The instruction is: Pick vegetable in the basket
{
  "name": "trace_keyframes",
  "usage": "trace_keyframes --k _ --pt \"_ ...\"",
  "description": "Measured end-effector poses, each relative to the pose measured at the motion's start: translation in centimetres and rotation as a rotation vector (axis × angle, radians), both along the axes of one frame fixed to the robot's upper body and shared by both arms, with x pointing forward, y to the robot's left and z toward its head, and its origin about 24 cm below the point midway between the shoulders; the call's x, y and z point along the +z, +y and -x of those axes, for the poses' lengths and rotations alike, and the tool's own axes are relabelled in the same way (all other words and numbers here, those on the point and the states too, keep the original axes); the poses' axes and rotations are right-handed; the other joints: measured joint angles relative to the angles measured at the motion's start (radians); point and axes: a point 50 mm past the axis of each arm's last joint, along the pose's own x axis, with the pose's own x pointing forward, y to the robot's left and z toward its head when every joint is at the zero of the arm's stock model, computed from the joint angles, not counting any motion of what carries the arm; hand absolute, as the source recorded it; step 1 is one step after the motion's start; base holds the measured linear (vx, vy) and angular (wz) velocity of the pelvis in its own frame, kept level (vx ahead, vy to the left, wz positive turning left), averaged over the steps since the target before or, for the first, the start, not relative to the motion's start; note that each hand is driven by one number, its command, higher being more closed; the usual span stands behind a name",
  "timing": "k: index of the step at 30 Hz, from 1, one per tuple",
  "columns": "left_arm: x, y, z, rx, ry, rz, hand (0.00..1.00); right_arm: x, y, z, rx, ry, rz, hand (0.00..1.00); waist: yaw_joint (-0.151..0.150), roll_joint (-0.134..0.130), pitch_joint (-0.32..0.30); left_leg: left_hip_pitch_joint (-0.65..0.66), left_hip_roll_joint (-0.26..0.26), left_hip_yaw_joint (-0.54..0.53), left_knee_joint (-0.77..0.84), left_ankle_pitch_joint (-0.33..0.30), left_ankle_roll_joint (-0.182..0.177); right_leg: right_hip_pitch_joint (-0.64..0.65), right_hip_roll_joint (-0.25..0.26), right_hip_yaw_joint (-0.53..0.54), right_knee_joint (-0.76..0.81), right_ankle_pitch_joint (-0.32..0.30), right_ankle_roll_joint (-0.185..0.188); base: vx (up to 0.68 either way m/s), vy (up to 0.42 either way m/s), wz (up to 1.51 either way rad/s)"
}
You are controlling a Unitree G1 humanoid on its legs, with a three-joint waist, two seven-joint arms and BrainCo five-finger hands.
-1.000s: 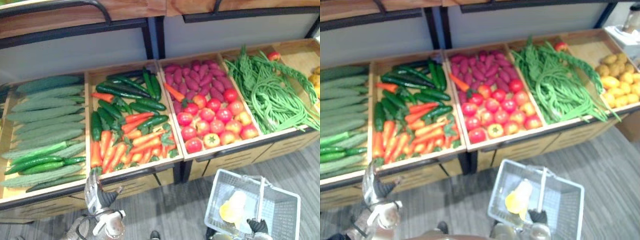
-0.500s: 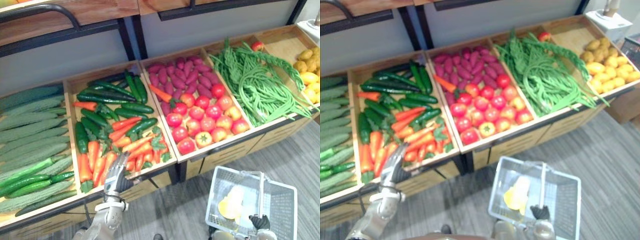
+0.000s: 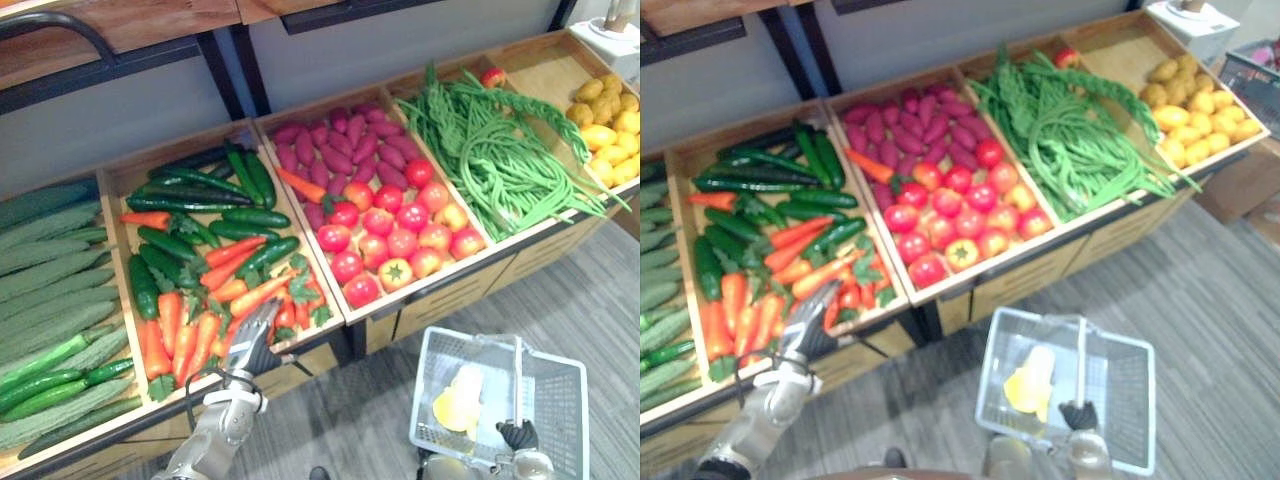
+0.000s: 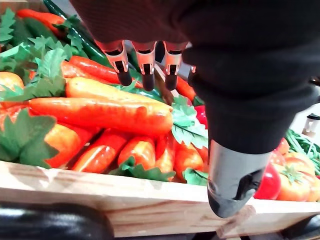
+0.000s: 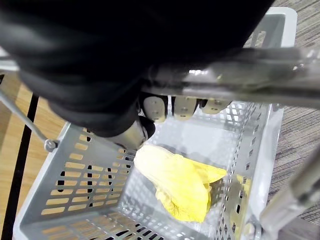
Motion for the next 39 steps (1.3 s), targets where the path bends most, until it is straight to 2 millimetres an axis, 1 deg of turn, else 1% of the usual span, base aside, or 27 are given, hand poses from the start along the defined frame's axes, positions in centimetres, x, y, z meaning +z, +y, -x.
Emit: trace_keyframes --k 2,7,10,16,20,22,26,32,36,39 --pt "0.0 0.4 0.0 0.030 0.001 -0.001 0.00 0.0 0.0 0.0 -0.003 0.003 0.001 1.00 0.000 0.000 0.000 -0.001 0.000 0.000 0.000 0.000 0.000 0.000 0.000 0.000 -0.002 0.002 0.000 0.00 0.000 0.00" --pt "0.5 2.1 -0.3 0.167 -0.027 0.003 0.00 0.0 -0.3 0.1 -0.017 0.011 -0.001 1.00 0.002 0.007 0.004 -0.008 -0.001 0.000 0.000 0.000 0.000 0.000 0.000 0.000 -0.018 0.017 -0.001 0.00 0.000 0.00" --pt "0.7 2.5 -0.4 0.204 -0.045 -0.001 0.00 0.0 -0.3 0.0 -0.021 0.009 0.000 1.00 0.002 0.010 0.007 -0.009 -0.001 -0.001 -0.001 0.000 0.000 0.000 0.000 -0.001 -0.020 0.018 0.000 0.00 -0.005 0.01" --pt "1.5 4.1 -1.7 0.297 -0.067 -0.014 0.00 0.2 -0.3 -0.4 -0.014 0.007 0.002 1.00 0.003 0.010 0.017 -0.023 0.000 -0.009 -0.002 0.000 0.000 -0.003 0.001 -0.009 -0.034 0.024 0.002 0.00 -0.009 0.03" --pt "2.0 4.4 -2.5 0.310 -0.081 -0.018 0.00 0.3 -0.3 -0.9 -0.005 -0.003 0.003 1.00 0.004 0.009 0.034 -0.024 -0.001 -0.007 -0.003 0.000 0.000 -0.003 0.001 -0.010 -0.037 0.024 0.002 0.02 -0.011 -0.01" --pt "2.6 4.4 -3.3 0.303 -0.107 -0.021 0.00 0.5 -0.2 -1.3 -0.001 -0.013 0.003 1.00 0.004 0.007 0.052 -0.026 -0.001 -0.006 -0.003 0.000 0.000 -0.005 0.001 -0.009 -0.038 0.024 0.002 0.02 -0.009 -0.01" --pt "3.4 4.4 -3.9 0.295 -0.131 -0.032 0.00 0.6 -0.2 -1.6 0.002 -0.024 0.006 1.00 0.004 0.007 0.060 -0.042 -0.001 -0.003 -0.003 0.000 0.000 -0.022 0.001 -0.008 -0.038 0.024 0.002 0.02 -0.012 -0.01" --pt "3.8 5.1 -4.6 0.307 -0.130 -0.061 0.00 1.0 -0.3 -2.1 0.006 -0.047 0.015 1.00 0.004 0.007 0.079 -0.059 -0.003 0.000 -0.003 0.000 0.000 -0.044 0.000 -0.003 -0.036 0.024 0.002 0.00 -0.003 -0.01" --pt "3.4 5.2 -4.7 0.316 -0.107 -0.066 0.00 1.1 -0.3 -2.5 0.011 -0.054 0.015 1.00 0.004 0.008 0.082 -0.065 -0.002 0.003 -0.003 0.000 0.000 -0.052 0.001 0.002 -0.035 0.024 0.002 0.00 -0.012 -0.02" --pt "3.6 5.2 -5.0 0.313 -0.111 -0.071 0.00 1.3 -0.1 -3.2 0.025 -0.067 0.017 1.00 0.004 0.007 0.106 -0.065 -0.003 0.004 -0.002 0.000 0.000 -0.054 0.001 0.004 -0.035 0.024 0.002 0.00 0.000 0.00"
